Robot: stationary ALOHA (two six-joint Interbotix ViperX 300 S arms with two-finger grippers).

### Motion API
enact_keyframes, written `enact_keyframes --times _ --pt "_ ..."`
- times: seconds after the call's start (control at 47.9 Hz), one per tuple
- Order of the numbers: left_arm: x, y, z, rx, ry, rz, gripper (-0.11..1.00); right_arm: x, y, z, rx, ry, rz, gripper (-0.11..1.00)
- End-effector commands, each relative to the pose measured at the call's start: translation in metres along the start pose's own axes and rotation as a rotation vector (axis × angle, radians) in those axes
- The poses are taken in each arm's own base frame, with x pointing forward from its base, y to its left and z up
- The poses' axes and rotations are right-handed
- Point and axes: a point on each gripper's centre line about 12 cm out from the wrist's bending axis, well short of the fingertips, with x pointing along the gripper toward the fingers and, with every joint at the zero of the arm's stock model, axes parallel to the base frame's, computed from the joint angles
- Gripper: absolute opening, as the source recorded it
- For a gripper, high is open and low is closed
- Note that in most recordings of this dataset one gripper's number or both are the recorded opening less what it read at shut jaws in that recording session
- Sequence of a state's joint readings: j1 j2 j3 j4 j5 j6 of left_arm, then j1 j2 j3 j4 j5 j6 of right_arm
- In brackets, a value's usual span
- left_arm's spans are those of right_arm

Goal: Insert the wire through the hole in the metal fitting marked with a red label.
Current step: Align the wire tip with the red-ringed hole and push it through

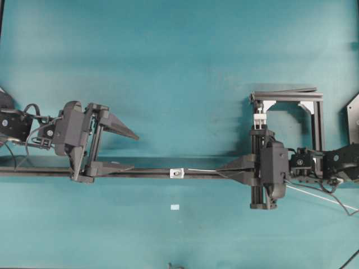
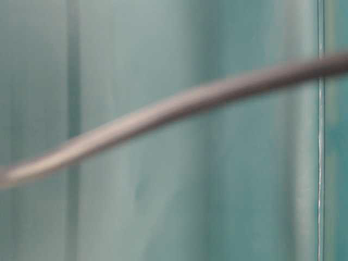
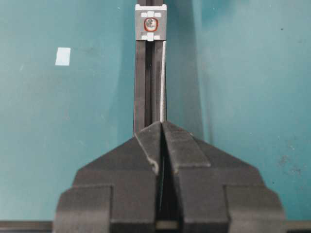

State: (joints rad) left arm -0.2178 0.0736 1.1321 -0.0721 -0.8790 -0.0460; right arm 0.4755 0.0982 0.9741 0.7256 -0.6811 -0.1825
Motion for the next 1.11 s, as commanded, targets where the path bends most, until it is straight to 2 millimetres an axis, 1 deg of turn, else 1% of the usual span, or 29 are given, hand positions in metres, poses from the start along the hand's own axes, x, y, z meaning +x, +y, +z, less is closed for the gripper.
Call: enact_keyframes --times 0.0,0.585,1.086 --pt "0.0008 -0.0024 0.0076 0.002 -0.027 -0.009 0.73 -0.0003 0.0059 0.0073 0.003 -0.025 0.017 -0.01" --pt "0.0029 -0.0028 0.0104 0.002 -0.036 -0.01 0.73 0.0006 0.0088 0.0096 -0.014 -0.037 0.032 -0.01" --pt "0.0029 -0.0028 0.0104 0.002 -0.036 -0.01 0.73 0.0066 0.0121 0.0113 -0.02 -0.046 0.032 -0.01"
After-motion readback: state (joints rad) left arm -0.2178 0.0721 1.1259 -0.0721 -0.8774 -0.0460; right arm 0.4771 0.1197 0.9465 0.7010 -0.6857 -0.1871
